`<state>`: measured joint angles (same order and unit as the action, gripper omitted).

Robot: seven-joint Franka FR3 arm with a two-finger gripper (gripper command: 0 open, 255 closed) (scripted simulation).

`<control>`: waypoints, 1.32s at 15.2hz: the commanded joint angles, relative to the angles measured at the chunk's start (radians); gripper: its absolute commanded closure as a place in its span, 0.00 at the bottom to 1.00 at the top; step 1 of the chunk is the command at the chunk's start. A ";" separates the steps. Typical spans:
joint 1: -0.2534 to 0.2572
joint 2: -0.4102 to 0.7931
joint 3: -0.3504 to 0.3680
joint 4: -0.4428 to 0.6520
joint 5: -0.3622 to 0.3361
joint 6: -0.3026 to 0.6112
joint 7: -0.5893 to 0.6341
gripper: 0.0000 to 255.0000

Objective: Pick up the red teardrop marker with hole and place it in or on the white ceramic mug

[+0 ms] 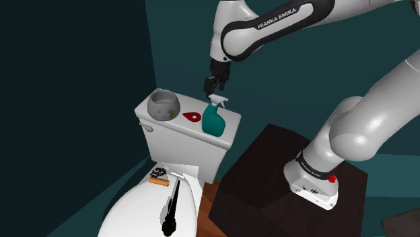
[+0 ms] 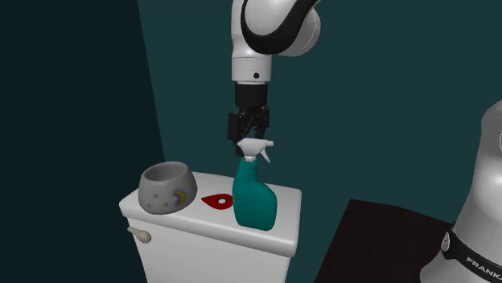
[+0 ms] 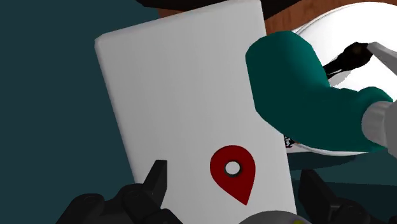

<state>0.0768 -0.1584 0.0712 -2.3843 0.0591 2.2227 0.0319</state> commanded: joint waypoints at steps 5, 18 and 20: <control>0.012 0.235 0.016 0.100 -0.045 0.136 -0.007 0.00; 0.041 0.553 0.010 0.249 -0.121 0.305 0.006 0.00; 0.042 0.570 0.008 0.250 -0.123 0.321 0.008 0.00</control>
<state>0.1179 0.4044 0.0800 -2.1342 -0.0629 2.5359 0.0389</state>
